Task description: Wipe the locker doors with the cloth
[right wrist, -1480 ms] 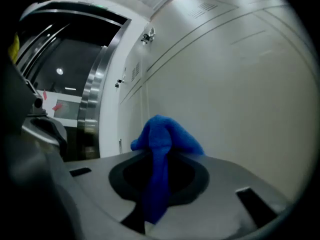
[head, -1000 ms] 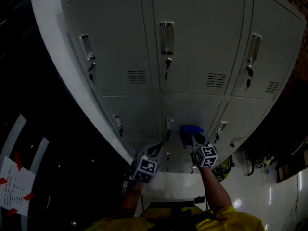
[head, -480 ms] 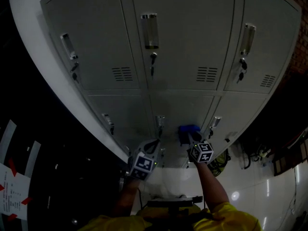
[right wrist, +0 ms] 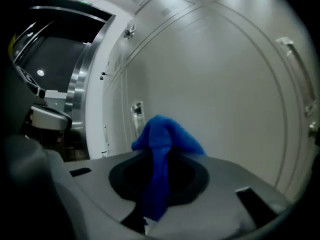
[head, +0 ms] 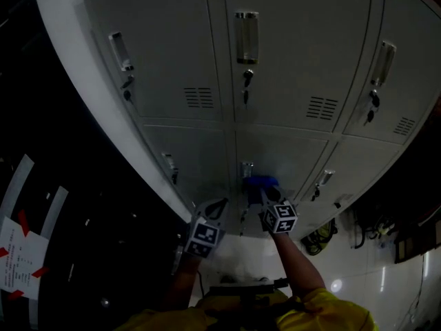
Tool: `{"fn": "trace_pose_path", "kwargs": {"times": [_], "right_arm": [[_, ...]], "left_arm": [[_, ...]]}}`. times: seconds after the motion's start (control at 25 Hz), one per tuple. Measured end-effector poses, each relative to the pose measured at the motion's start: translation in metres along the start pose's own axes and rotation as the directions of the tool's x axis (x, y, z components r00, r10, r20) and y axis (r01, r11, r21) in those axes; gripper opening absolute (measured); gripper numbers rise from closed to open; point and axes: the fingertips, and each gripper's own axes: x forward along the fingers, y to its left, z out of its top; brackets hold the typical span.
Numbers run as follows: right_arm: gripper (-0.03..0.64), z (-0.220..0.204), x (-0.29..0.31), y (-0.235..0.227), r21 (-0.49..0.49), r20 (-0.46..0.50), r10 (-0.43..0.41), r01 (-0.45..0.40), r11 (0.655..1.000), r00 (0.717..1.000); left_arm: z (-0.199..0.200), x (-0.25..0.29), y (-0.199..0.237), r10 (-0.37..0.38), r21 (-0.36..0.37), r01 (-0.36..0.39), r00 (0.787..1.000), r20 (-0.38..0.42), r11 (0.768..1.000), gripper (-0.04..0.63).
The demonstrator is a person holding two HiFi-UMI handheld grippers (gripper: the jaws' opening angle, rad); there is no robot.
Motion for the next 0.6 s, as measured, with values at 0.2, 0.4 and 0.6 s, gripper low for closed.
{"fn": "trace_pose_path", "kwargs": {"times": [0.2, 0.4, 0.6], "right_arm": [[0.066, -0.017, -0.067, -0.105, 0.029, -0.022, -0.224, 0.224, 0.974, 0.974], [0.066, -0.048, -0.086, -0.15, 0.078, -0.069, -0.31, 0.315, 0.946, 0.948], [0.066, -0.061, -0.05, -0.109, 0.06, -0.097, -0.2, 0.207, 0.977, 0.975]], "left_arm": [[0.007, 0.021, -0.015, -0.056, 0.022, 0.056, 0.998, 0.007, 0.998, 0.002], [0.023, 0.035, -0.031, -0.109, 0.057, 0.107, 0.994, 0.026, 0.993, 0.002], [0.015, 0.026, -0.018, -0.077, 0.045, 0.077, 0.997, 0.012, 0.996, 0.002]]}}
